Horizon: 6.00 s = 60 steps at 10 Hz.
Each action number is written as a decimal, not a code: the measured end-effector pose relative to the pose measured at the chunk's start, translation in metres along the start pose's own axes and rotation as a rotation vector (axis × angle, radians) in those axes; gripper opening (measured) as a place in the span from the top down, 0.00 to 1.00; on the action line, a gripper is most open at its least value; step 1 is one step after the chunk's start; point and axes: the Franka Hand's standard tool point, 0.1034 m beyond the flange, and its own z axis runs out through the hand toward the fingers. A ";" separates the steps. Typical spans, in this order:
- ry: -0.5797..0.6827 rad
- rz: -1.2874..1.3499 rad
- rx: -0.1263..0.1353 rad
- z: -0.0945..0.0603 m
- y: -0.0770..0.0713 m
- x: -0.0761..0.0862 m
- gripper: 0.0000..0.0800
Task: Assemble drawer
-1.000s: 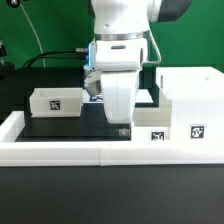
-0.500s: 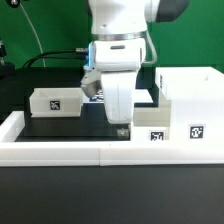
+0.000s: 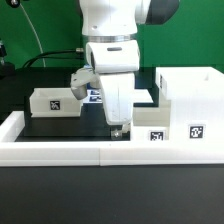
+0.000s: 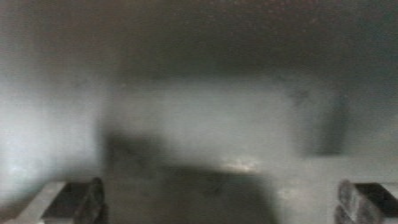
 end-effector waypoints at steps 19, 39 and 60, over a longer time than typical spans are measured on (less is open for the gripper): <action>-0.002 0.056 0.008 0.006 -0.005 0.036 0.19; -0.011 0.191 -0.003 -0.018 -0.054 -0.002 0.19; 0.017 1.520 -0.018 -0.043 -0.098 -0.042 0.19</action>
Offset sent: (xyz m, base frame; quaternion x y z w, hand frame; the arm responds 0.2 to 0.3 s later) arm 0.0156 0.0325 0.0032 -0.0166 0.0127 -0.0634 0.9978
